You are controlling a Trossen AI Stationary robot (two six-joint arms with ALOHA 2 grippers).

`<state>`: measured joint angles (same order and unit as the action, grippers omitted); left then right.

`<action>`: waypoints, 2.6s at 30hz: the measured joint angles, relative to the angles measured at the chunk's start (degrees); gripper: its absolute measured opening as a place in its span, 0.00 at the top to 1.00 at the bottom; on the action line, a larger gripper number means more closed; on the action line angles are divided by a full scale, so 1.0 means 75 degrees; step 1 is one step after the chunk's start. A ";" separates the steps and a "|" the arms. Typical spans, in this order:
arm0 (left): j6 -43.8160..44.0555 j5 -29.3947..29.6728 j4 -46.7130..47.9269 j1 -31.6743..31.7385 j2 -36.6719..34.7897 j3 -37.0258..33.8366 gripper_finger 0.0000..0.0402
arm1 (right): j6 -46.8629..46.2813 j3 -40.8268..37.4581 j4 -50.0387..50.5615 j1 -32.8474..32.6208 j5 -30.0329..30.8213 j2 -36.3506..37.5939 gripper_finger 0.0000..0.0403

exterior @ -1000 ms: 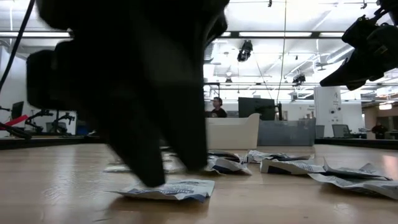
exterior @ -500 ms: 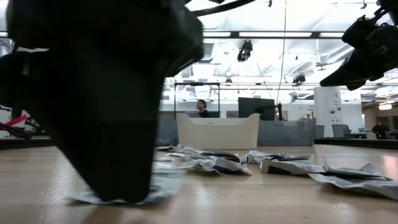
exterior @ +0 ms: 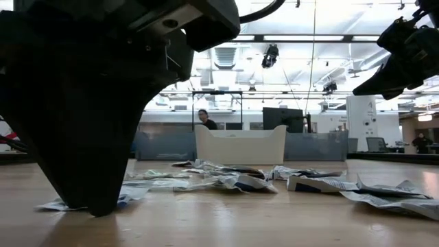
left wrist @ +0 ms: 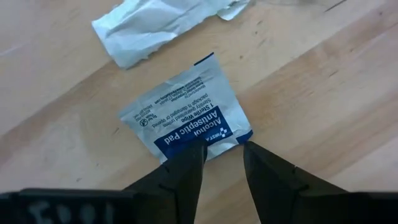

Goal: Pick & Place First Aid Supplies
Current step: Put the blue alcohol pad into the white bin

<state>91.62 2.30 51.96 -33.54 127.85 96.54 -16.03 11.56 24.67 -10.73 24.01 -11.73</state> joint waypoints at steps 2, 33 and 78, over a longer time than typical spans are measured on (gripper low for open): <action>0.0070 0.0002 0.0006 0.0000 0.0000 -0.0008 0.64 | 0.0000 -0.0001 0.0000 0.0001 0.0000 0.0000 0.96; -0.1220 0.0412 0.0360 -0.0135 0.0106 0.0384 1.00 | -0.0003 -0.0001 0.0006 0.0001 0.0000 -0.0004 0.96; -0.0708 0.0527 -0.1682 0.0212 -0.0471 0.0473 0.57 | -0.0003 0.0001 0.0012 -0.0001 0.0001 -0.0003 0.96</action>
<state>86.31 6.25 39.35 -31.95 124.32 100.08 -16.05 11.57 24.75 -10.74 24.01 -11.75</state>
